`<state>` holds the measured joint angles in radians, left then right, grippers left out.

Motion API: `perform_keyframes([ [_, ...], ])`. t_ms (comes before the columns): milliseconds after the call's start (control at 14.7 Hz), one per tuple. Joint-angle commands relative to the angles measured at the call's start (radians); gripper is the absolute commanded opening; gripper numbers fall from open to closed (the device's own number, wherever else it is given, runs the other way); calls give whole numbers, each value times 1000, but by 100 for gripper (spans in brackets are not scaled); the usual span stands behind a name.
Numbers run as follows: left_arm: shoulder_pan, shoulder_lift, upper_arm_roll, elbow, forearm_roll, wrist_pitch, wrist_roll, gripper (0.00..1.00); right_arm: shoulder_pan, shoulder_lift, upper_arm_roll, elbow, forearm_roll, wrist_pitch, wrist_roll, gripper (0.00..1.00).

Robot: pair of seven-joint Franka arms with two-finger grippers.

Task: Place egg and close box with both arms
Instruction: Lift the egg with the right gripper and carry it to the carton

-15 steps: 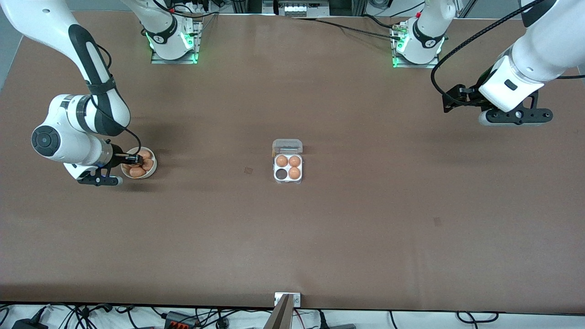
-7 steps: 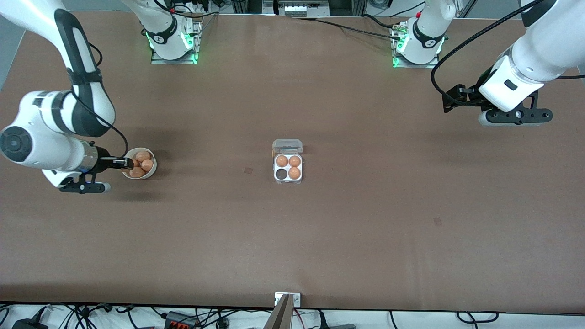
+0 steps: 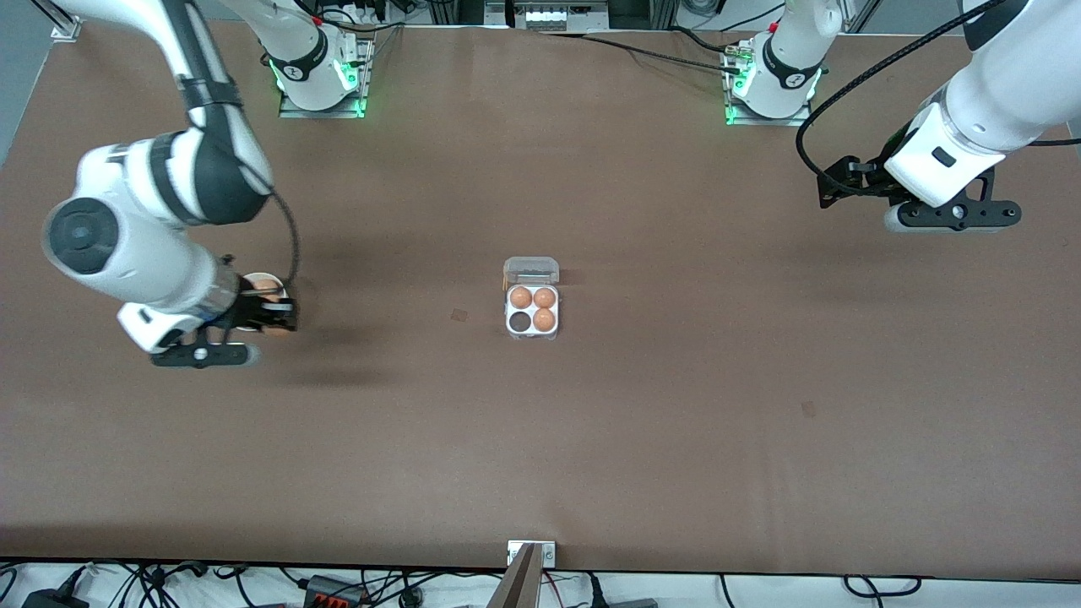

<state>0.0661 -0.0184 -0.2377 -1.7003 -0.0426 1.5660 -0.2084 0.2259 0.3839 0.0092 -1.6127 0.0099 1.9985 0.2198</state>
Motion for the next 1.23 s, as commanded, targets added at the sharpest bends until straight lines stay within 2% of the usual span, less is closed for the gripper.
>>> perform_keyframes([
  [0,1,14,-2,31,3,-23,20,100,142,59,-9,36,-7,98,206,23],
  [136,0,14,-2,31,3,-23,20,100,202,96,-9,46,-5,166,364,23],
  [545,1,14,-2,31,1,-23,21,100,390,248,-17,223,-17,177,731,23],
  [886,1,18,-2,31,1,-24,21,100,472,308,-17,229,-200,178,935,23],
  [1159,1,23,-2,31,1,-24,21,100,504,349,-17,229,-218,230,952,23],
])
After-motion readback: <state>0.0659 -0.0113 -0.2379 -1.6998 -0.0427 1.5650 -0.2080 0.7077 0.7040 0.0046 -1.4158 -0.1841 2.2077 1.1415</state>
